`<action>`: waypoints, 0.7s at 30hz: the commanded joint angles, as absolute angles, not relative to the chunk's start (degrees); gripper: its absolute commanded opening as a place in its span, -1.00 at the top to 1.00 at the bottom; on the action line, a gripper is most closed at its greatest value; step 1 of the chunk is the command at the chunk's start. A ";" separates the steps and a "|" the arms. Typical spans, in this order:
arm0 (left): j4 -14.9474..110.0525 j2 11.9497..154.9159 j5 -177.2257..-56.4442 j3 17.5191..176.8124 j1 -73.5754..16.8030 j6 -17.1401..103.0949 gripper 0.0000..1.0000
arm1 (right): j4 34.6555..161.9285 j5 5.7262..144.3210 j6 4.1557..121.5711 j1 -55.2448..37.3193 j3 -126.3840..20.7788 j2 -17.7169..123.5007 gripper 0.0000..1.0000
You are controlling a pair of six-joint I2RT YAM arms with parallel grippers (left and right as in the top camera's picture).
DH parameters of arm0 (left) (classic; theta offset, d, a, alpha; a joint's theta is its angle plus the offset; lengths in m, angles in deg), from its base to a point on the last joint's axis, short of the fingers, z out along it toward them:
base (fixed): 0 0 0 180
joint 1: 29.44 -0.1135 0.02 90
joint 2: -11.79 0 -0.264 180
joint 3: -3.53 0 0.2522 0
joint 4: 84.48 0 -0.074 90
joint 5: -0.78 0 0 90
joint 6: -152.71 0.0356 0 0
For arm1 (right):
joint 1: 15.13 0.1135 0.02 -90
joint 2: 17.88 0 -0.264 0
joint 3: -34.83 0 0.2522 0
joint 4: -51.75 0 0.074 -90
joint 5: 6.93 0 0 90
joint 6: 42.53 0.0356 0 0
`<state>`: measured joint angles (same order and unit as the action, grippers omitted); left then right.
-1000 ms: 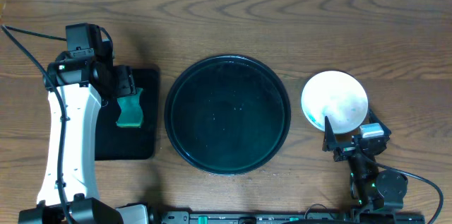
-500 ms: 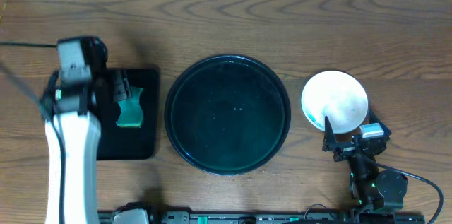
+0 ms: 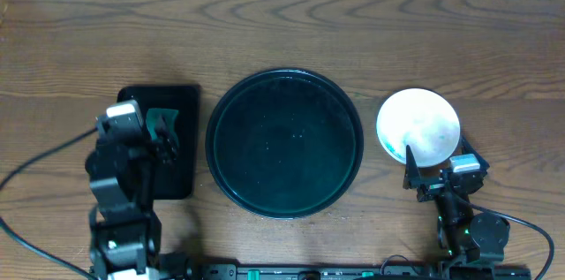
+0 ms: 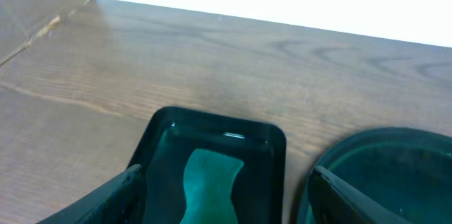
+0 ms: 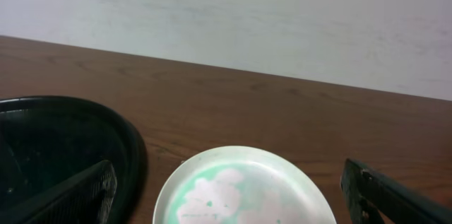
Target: Clean dirty plates on tray and stack at the side
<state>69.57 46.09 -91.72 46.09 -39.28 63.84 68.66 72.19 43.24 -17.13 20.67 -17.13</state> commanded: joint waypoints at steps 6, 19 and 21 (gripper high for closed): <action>81.81 30.22 -91.79 30.17 -38.04 64.50 -0.47 | 68.93 72.30 42.67 -16.91 20.76 -17.56 -0.99; 83.61 12.82 -88.25 17.85 -34.69 65.79 -0.47 | 68.93 72.30 42.67 -16.91 20.76 -17.56 -0.99; 82.12 11.82 -88.09 17.50 -33.84 66.18 -0.47 | 68.93 72.28 42.67 -16.91 20.76 -17.56 -0.98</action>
